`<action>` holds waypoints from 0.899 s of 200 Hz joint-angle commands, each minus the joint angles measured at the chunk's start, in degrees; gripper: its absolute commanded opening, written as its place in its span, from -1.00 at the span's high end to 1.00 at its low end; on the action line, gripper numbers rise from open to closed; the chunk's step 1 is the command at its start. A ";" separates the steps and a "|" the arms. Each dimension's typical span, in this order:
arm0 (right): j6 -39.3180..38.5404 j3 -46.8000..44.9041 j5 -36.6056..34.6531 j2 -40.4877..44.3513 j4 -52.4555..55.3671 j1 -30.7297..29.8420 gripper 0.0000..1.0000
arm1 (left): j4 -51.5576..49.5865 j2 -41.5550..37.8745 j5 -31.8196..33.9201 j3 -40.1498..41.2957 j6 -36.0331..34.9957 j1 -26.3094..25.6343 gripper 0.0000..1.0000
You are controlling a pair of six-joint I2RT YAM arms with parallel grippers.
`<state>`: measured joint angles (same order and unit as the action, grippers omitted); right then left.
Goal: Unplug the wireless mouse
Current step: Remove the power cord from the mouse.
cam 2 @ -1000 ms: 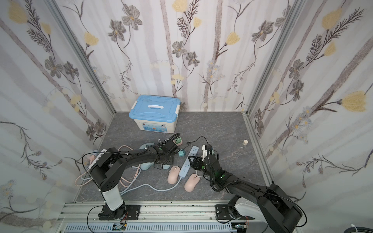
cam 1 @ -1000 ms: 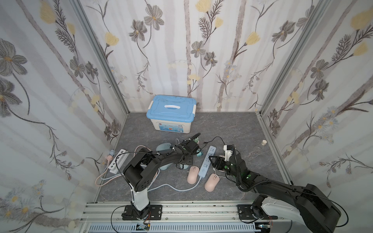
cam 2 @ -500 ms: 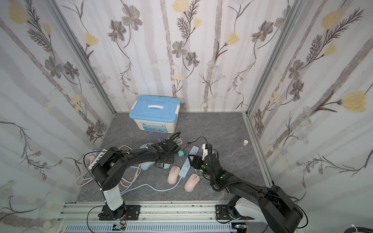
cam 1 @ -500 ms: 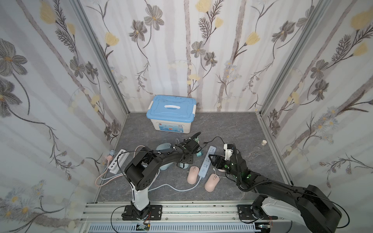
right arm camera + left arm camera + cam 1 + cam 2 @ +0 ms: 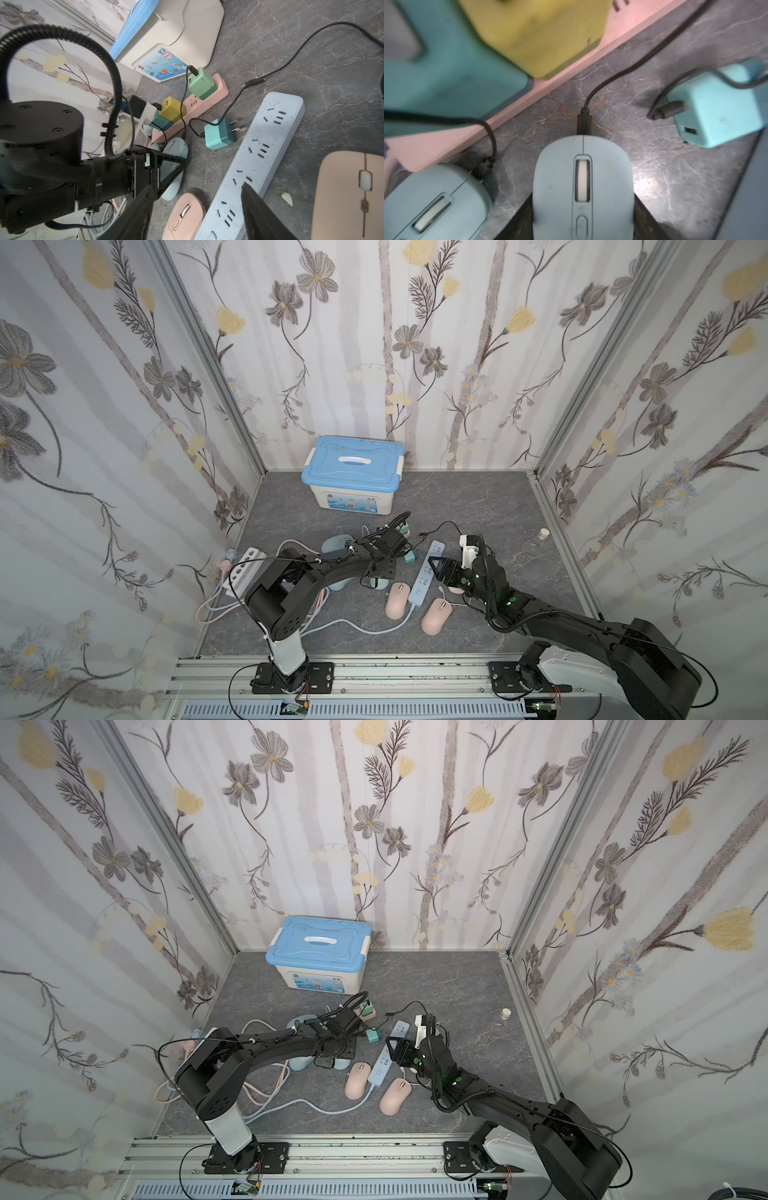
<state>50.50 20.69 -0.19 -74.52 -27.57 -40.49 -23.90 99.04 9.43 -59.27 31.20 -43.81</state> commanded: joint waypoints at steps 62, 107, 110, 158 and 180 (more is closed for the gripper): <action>0.91 5.38 4.28 -5.23 -2.83 -0.20 -0.12 | 9.77 -8.27 -5.08 5.29 -4.12 -0.02 1.00; 2.62 12.15 7.43 -12.91 -3.91 -1.57 0.00 | 20.14 -13.44 -9.74 12.74 -6.53 -0.02 1.00; 2.81 12.74 7.55 -13.58 -3.89 -1.79 0.00 | 20.52 -13.66 -9.98 13.12 -6.58 0.00 1.00; 5.71 19.80 8.48 -23.71 -5.28 -3.02 -0.01 | 23.80 -14.13 -12.36 14.99 -8.13 0.00 1.00; 7.19 21.15 6.49 -25.59 -3.78 -3.02 0.02 | 25.07 -14.46 -12.72 16.11 -8.18 -0.04 1.00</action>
<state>55.22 40.34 7.75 -98.50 -30.13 -43.38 -3.07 85.17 -1.78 -43.88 24.40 -43.83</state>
